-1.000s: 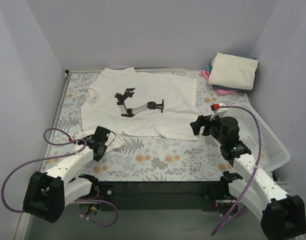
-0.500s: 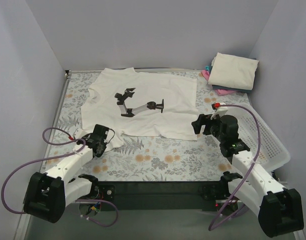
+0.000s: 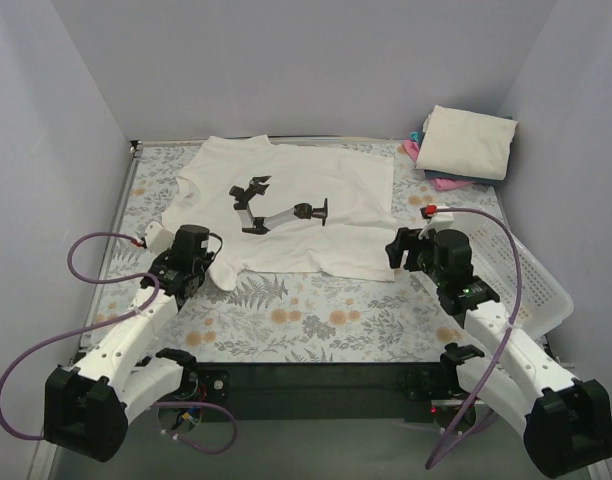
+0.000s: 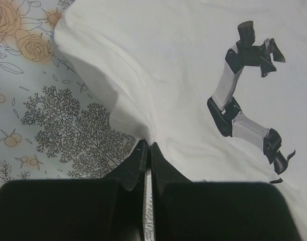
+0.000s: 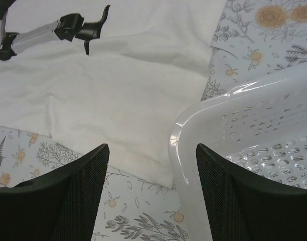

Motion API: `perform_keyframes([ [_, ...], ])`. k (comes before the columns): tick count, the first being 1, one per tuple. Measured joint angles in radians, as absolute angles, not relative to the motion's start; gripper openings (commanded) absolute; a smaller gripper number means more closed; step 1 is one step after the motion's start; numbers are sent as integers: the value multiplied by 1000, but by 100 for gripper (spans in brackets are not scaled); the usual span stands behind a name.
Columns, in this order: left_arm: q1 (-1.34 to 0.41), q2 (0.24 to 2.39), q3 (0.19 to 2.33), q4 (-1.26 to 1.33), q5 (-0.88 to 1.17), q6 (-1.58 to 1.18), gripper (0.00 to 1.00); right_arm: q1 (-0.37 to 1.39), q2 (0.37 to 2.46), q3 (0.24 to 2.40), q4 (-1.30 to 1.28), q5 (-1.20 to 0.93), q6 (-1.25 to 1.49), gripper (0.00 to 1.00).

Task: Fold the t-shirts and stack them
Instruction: Fold the tshirt

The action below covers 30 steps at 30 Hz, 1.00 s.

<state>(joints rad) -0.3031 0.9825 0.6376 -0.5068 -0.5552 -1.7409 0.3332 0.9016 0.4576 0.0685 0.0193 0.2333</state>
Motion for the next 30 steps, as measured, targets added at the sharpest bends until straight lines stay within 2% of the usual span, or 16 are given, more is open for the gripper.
perform_keyframes([
  [8,-303,947,635,-468,-513,-1693,0,395,848,540,22,152,216,63],
  [15,-303,926,630,-440,-492,-1673,0,587,1023,593,23,165,205,63],
  [20,-303,925,628,-439,-477,-1664,0,590,1113,594,-9,214,215,67],
  [30,-303,924,627,-426,-454,-1653,0,552,1267,649,-85,345,228,68],
])
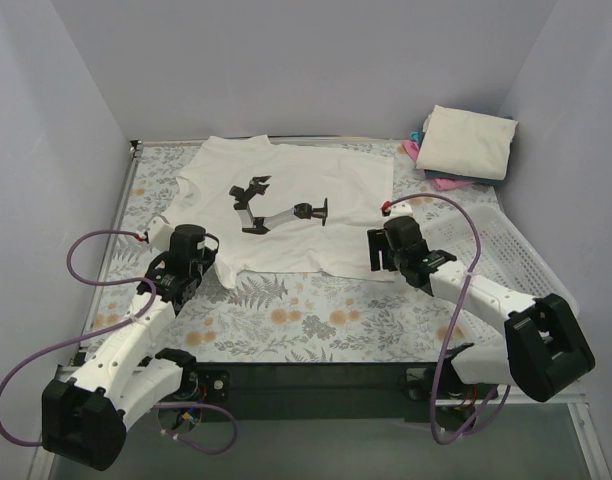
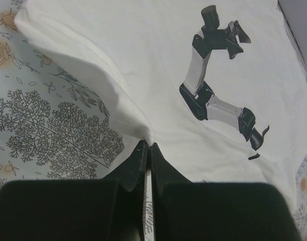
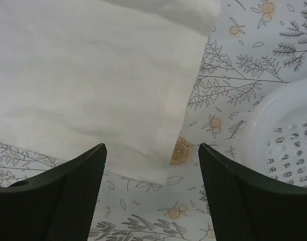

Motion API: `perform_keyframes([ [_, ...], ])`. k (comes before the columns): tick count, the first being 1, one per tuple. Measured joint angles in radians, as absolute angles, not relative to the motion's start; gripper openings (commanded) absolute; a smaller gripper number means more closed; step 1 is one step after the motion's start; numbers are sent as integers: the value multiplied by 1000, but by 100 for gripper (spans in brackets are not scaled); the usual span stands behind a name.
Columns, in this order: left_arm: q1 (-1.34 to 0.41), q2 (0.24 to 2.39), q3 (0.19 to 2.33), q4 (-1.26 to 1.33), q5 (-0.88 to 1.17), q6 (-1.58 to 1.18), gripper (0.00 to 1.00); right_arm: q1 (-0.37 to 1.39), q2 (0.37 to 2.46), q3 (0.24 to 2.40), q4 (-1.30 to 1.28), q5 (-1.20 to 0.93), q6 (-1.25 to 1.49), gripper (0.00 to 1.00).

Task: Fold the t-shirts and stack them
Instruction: Fold the tshirt

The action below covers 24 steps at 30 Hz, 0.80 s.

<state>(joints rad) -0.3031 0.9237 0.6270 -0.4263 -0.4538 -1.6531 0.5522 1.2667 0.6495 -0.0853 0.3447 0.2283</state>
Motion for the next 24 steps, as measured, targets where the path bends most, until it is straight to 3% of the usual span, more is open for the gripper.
perform_keyframes([
  [18,-303,916,616,-414,-444,-1645,0,367,1494,821,-25,379,152,68],
  [24,-303,916,616,-413,-444,-1644,0,360,1483,863,-3,336,123,68],
])
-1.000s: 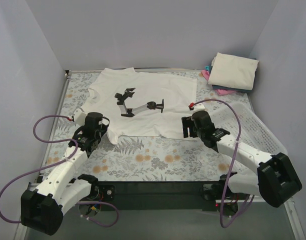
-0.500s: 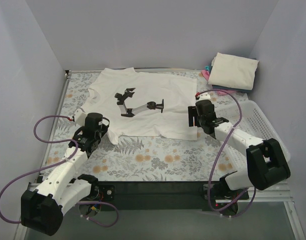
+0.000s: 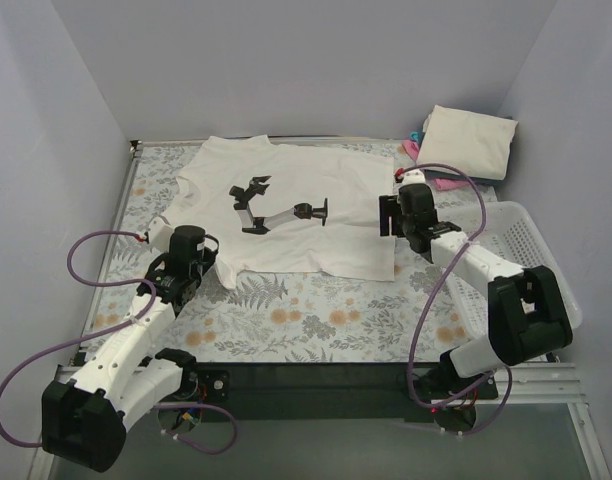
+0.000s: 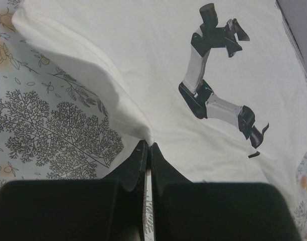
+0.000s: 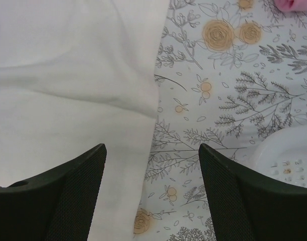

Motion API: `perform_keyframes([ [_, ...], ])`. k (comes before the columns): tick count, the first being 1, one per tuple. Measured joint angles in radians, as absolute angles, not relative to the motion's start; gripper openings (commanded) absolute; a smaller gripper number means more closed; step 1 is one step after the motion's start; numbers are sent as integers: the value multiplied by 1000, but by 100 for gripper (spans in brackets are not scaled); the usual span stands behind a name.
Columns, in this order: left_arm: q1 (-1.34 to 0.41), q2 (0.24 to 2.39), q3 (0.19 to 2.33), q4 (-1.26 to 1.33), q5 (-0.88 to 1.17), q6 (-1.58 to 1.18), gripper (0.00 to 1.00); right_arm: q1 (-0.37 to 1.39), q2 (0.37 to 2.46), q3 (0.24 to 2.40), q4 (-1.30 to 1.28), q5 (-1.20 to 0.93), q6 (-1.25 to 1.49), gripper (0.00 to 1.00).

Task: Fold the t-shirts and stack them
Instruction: Fold the tshirt

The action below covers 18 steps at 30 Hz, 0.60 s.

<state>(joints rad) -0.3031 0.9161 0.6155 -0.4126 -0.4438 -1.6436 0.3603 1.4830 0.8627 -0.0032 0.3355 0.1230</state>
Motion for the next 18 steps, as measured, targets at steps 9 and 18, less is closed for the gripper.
perform_keyframes([
  [9,-303,893,612,-407,-441,-1641,0,456,1294,738,70,139,175,66],
  [18,-303,894,612,-387,-418,-1638,0,488,1236,548,3,154,241,65],
])
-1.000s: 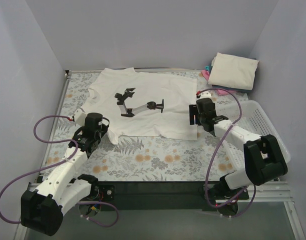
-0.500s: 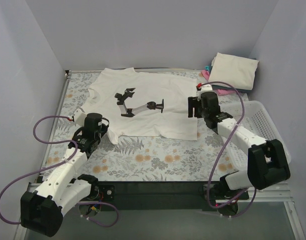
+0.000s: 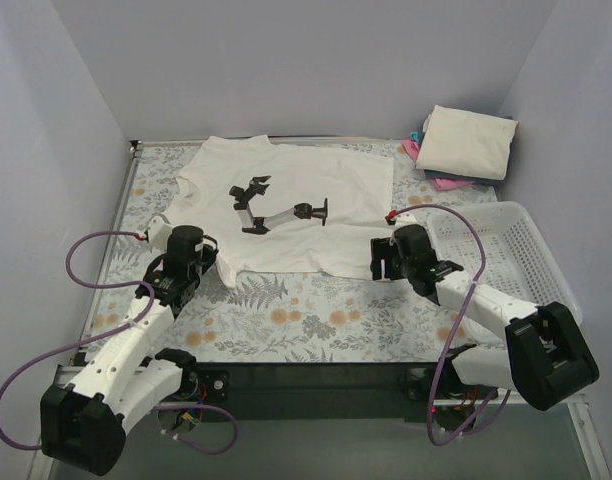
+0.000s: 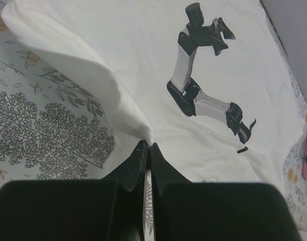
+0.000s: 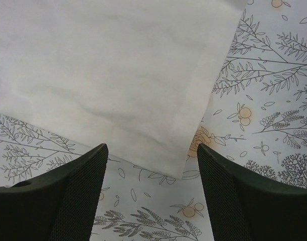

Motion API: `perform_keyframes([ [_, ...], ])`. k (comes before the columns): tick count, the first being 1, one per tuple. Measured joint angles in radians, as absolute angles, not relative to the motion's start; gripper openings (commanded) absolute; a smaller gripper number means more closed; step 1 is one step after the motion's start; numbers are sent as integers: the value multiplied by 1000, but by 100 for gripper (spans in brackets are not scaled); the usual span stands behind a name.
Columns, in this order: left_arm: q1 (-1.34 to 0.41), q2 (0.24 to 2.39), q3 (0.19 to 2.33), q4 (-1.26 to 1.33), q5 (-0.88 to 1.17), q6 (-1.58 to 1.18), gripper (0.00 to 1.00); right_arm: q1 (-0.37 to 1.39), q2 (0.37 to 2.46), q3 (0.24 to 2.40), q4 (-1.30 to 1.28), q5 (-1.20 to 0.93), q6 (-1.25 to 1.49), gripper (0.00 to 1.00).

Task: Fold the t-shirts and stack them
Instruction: Fold the tshirt

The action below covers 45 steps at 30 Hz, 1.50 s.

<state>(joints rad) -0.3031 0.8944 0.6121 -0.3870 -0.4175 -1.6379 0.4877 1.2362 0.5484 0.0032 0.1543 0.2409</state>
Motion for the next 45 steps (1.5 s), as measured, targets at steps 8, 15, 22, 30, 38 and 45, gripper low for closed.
perform_keyframes([
  [8,-303,895,612,-387,-406,-1637,0,488,1277,546,2,177,266,59],
  [15,-303,896,612,-386,-403,-1635,0,488,1291,525,-2,189,285,57],
  [22,-303,903,612,-386,-402,-1634,0,488,1291,506,-5,194,301,54],
  [30,-303,903,612,-387,-402,-1634,0,488,1298,506,1,192,310,27],
  [38,-303,902,612,-390,-404,-1637,0,488,1290,505,-21,172,316,1],
  [45,-303,831,612,-419,-422,-1649,0,508,1173,485,-104,153,318,1],
])
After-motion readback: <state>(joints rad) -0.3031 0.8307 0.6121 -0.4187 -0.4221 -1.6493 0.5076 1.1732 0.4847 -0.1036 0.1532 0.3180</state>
